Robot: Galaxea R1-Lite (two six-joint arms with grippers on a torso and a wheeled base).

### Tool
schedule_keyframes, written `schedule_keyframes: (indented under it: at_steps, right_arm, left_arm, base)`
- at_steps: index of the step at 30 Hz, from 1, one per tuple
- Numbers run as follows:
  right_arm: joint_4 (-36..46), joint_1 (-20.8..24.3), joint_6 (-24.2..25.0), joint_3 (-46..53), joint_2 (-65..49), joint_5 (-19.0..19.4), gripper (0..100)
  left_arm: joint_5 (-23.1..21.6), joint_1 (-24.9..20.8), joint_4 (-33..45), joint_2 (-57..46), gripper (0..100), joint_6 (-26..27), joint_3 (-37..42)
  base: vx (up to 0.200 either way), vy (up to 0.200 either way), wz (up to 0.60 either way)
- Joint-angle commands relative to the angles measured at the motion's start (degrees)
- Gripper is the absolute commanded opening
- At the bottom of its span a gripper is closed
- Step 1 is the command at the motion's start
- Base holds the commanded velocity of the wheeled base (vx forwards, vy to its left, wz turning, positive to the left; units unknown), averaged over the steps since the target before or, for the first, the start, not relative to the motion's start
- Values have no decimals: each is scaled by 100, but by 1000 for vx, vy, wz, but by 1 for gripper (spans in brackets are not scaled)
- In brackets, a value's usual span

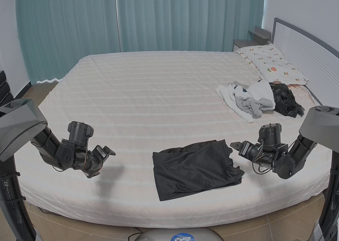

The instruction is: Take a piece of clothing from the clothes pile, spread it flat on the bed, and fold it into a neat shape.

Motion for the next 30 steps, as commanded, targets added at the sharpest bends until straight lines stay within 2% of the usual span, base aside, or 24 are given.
schedule_keyframes:
  at_steps: [1, 5, 10, 16, 25, 30]
  right_arm:
    - [804, 25, 437, -951, 438, 227, 100]
    - [1436, 87, 754, -1619, 640, 368, 100]
    - [1832, 140, 894, -2164, 974, 394, 100]
    - [1841, 149, 947, -2463, 1229, 385, 100]
    - [1779, 175, 956, -2577, 1317, 473, 100]
    - [1779, 175, 965, -2569, 1326, 473, 100]
  left_arm:
    - [41, -4, -63, -50, 100, -115, 89]
    - [58, -39, -204, -50, 100, -194, 107]
    - [128, -39, -221, -59, 100, -273, 133]
    - [111, -48, -388, -50, 100, -238, 265]
    - [41, -57, -1144, 3, 100, -229, 652]
    - [49, -57, -1232, 12, 100, -238, 661]
  base:
    - [0, 0, 0]
    - [0, 0, 0]
    - [0, 0, 0]
    - [200, 0, 0]
    - [0, 0, 0]
    - [0, 0, 0]
